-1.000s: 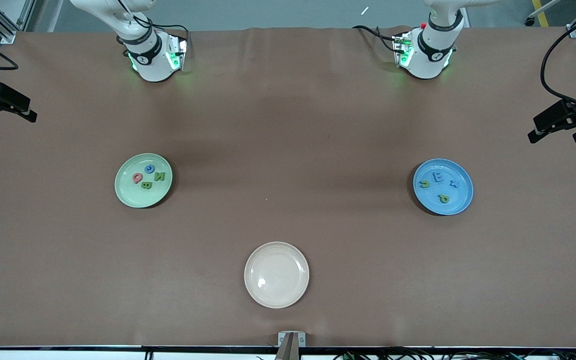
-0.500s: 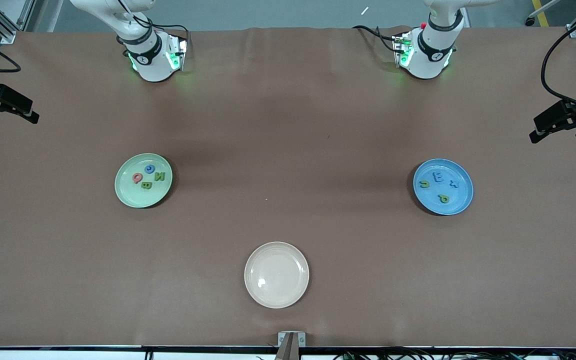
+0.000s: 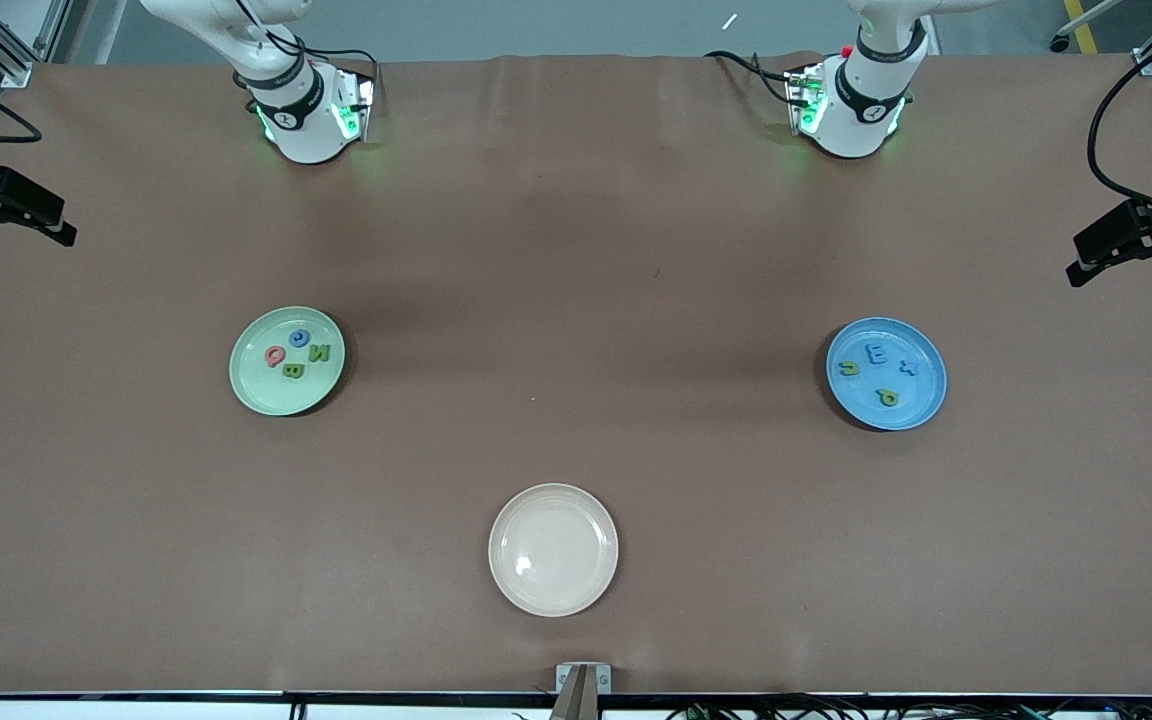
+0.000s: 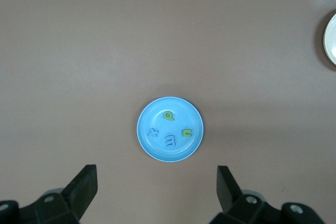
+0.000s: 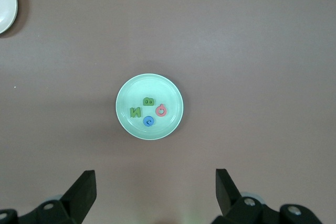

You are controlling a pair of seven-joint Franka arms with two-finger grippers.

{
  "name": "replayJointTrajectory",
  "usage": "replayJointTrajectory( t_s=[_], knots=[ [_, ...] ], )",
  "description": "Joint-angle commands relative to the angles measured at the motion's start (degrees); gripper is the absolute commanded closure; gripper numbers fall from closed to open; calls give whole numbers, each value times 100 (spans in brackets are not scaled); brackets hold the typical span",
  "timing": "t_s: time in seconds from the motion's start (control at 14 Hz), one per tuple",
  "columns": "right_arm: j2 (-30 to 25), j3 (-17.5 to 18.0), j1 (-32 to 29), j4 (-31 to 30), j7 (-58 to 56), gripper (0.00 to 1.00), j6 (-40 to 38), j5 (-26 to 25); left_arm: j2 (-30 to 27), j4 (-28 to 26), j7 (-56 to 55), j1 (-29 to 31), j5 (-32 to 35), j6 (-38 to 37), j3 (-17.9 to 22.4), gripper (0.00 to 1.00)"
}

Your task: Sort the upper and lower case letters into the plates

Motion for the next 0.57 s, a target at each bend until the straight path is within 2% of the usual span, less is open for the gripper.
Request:
replayJointTrajectory(
  t_s=[0.0,0.5],
  knots=[
    [-177,34,-62,-194,-61,0,76,-66,-47,93,92,8,11,-49,-28,0],
    [-168,-1,-123,-194,-70,0,67,-66,-47,93,84,-9,20,-58,-37,0]
  ],
)
